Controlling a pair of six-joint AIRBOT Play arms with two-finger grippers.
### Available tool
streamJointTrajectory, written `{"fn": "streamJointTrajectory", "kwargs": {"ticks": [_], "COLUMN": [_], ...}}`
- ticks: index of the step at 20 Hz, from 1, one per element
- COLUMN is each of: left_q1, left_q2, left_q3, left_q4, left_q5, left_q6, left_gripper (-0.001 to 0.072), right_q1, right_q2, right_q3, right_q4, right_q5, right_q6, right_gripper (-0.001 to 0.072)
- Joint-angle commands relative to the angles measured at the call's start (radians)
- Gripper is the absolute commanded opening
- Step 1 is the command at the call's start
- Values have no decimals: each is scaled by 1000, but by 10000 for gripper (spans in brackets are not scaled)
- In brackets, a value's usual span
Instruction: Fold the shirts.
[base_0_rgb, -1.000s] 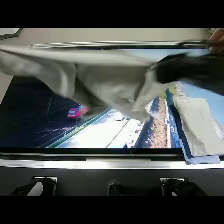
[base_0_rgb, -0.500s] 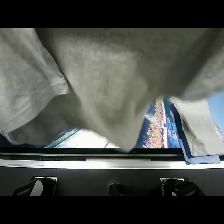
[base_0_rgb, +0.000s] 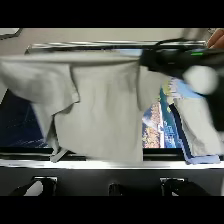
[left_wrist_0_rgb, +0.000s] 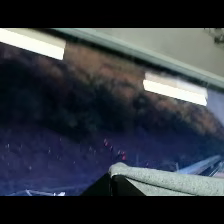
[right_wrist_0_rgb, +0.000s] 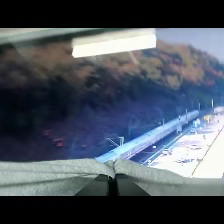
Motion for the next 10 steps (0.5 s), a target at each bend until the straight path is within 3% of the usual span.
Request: {"fn": "streamJointTrajectory", "kwargs": {"ticks": [1, 3, 8, 9, 10], "left_q1": [-53, -92, -183, -195, -199], "left_q2": [-227, -324, -428, -433, -432], "left_q3": [-138, -142, -142, -142, -134], "left_q4": [-6, -7, -7, -7, -6], "left_q5": [62, 44, 40, 43, 40], "left_q6": [95, 109, 110, 93, 92], "left_gripper": [39, 39, 41, 63, 212], "right_q1": [-1, 0, 0, 0, -11], "right_q2": [-284, -356, -414, -411, -395], "right_q3": [-4, -4, -4, -4, 0], "right_q4": [-63, -16, 115, 143, 157], "right_q5": [-162, -166, -158, -157, -150], "right_q6": [202, 257, 257, 256, 255], "right_gripper": [45, 45, 45, 49, 153]}}
